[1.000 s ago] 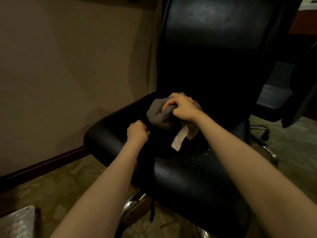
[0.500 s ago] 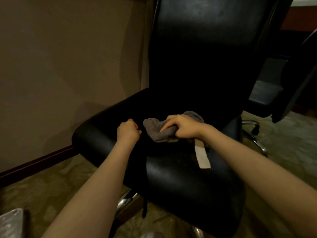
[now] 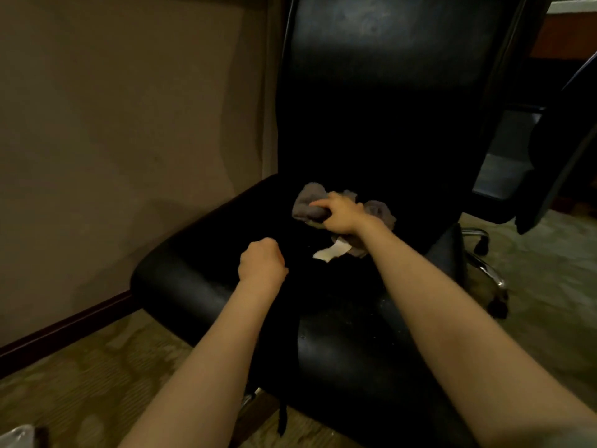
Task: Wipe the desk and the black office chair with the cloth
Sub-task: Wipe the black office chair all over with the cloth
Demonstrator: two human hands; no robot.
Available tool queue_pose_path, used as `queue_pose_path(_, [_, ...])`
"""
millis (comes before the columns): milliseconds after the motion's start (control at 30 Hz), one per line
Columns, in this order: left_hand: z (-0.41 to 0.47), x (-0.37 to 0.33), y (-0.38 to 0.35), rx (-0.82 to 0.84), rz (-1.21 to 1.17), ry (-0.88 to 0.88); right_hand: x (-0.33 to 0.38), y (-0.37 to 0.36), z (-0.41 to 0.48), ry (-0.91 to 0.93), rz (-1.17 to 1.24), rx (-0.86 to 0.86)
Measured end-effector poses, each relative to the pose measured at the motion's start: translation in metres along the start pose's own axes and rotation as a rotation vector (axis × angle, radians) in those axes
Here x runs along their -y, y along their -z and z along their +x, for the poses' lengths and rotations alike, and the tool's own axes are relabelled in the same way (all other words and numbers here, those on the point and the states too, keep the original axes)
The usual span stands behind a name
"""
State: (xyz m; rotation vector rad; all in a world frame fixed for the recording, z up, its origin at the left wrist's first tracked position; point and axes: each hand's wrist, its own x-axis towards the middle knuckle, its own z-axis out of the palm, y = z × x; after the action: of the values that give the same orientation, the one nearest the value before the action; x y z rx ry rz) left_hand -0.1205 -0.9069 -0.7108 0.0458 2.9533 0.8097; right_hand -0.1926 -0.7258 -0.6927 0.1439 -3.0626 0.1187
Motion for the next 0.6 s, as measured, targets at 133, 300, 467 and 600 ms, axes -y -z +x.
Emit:
queue_pose_path(133, [0.005, -0.001, -0.001, 0.023, 0.038, 0.012, -0.01, -0.01, 0.003, 0.028, -0.024, 0.052])
queue_pose_path(300, [0.003, -0.003, 0.0, 0.042, 0.024, 0.03, -0.025, -0.007, -0.039, 0.161, 0.085, 0.068])
queue_pose_path(467, [-0.005, -0.006, 0.002, 0.047, 0.035, 0.032, -0.02, 0.016, -0.091, 0.268, 0.173, 0.163])
queue_pose_path(600, [-0.012, -0.006, 0.0, 0.022, 0.051, 0.015, -0.016, 0.04, -0.096, 0.257, 0.177, 0.329])
